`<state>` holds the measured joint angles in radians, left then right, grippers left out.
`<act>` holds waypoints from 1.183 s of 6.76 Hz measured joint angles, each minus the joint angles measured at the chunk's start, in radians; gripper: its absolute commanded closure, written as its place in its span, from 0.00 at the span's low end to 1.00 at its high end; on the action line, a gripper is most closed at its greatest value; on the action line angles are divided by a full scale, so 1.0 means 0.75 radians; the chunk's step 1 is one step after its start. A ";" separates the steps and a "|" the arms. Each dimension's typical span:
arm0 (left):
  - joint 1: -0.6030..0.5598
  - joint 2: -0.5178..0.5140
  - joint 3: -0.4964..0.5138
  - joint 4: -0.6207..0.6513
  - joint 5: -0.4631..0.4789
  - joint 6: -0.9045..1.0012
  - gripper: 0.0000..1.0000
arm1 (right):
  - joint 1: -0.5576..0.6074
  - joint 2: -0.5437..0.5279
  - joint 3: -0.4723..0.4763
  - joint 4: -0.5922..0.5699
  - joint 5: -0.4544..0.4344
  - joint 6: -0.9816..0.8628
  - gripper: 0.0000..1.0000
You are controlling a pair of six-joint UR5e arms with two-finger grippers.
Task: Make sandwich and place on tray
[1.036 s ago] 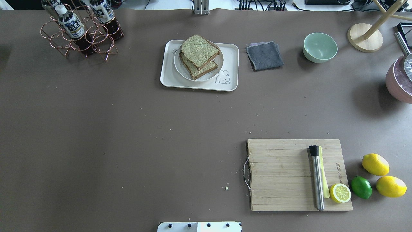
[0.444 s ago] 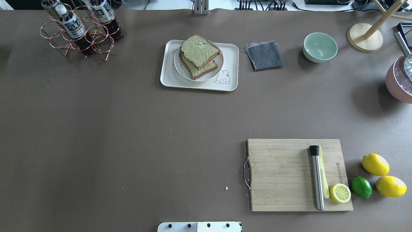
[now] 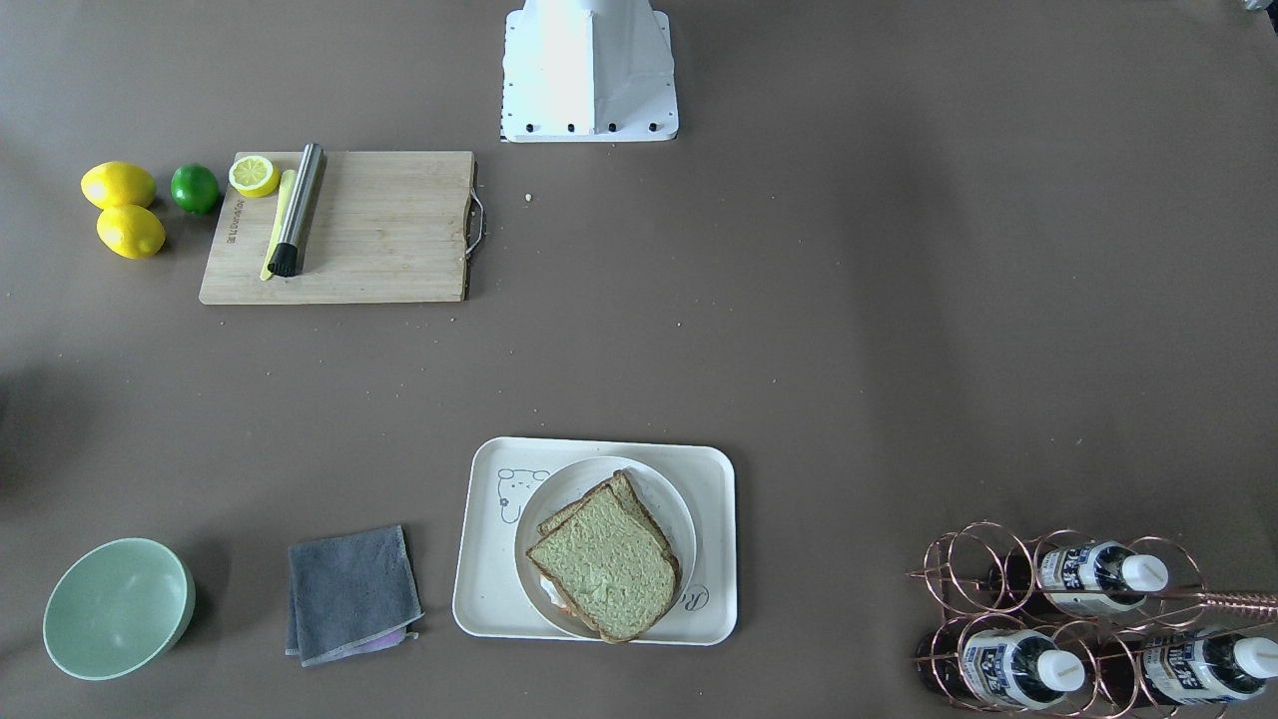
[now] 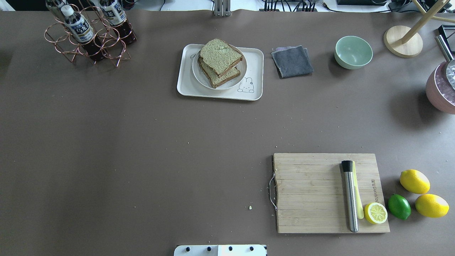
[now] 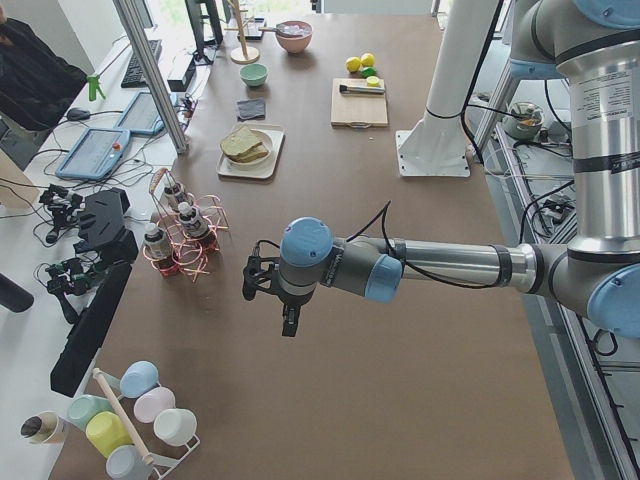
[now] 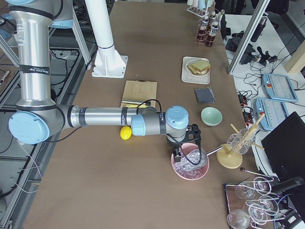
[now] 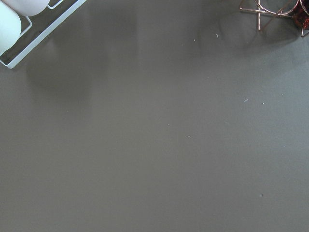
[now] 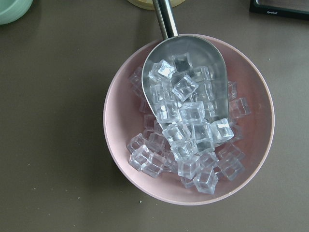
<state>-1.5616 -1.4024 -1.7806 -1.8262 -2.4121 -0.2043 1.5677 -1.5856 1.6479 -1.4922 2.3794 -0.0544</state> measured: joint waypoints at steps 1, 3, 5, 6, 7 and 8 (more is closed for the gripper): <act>0.000 -0.002 0.003 -0.001 0.001 0.000 0.01 | 0.000 0.023 0.002 -0.002 0.001 0.007 0.00; -0.001 -0.001 0.005 0.000 0.000 -0.001 0.01 | 0.000 0.048 0.003 -0.002 0.000 0.023 0.00; -0.002 0.003 -0.002 0.001 -0.002 -0.002 0.01 | -0.002 0.052 0.002 0.003 0.000 0.025 0.00; -0.002 0.004 -0.004 0.001 -0.002 -0.002 0.01 | -0.002 0.052 0.002 0.006 -0.001 0.025 0.00; -0.002 0.005 -0.006 0.001 -0.002 -0.002 0.01 | -0.002 0.052 -0.001 0.006 -0.001 0.025 0.00; -0.002 0.007 -0.010 0.000 -0.001 -0.002 0.01 | -0.002 0.049 -0.004 0.006 -0.001 0.025 0.00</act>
<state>-1.5631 -1.3969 -1.7882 -1.8258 -2.4131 -0.2055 1.5662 -1.5486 1.6451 -1.4876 2.3788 -0.0353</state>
